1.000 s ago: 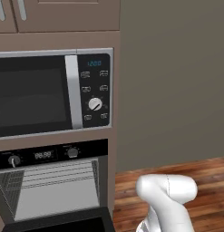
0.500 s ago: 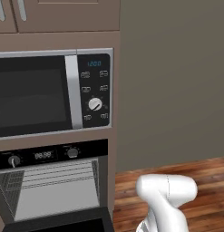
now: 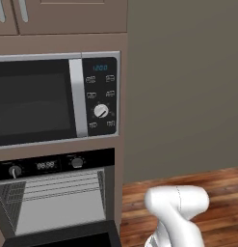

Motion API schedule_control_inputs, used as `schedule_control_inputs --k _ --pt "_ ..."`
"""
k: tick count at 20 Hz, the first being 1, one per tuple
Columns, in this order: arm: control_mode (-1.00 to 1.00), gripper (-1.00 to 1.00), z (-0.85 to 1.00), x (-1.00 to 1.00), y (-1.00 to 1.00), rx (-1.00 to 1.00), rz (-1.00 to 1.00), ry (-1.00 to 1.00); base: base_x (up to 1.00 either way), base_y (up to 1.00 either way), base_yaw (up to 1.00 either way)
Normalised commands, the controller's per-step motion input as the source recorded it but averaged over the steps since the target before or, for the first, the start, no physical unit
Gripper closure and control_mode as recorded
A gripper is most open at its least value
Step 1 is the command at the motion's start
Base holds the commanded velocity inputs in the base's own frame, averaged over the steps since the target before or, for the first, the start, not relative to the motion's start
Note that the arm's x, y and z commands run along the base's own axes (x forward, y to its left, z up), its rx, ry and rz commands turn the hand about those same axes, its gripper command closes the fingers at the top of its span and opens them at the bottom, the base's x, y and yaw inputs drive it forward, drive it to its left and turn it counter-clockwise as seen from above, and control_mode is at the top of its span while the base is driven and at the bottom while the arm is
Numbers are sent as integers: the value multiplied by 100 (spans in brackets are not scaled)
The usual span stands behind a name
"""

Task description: Take the fish from the oven and place it on the plate on the counter.

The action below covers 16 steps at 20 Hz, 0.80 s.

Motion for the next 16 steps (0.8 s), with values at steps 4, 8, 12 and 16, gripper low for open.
schedule_control_inputs --k 4,8,12,16 --pt "-100 100 100 -22 0 0 4 -19 0 0 0" --pt "-100 100 100 -4 0 3 3 -21 0 0 0" --pt "-100 100 100 0 0 7 3 -21 0 0 0" --pt "-100 100 100 7 -8 6 1 -20 0 0 0"
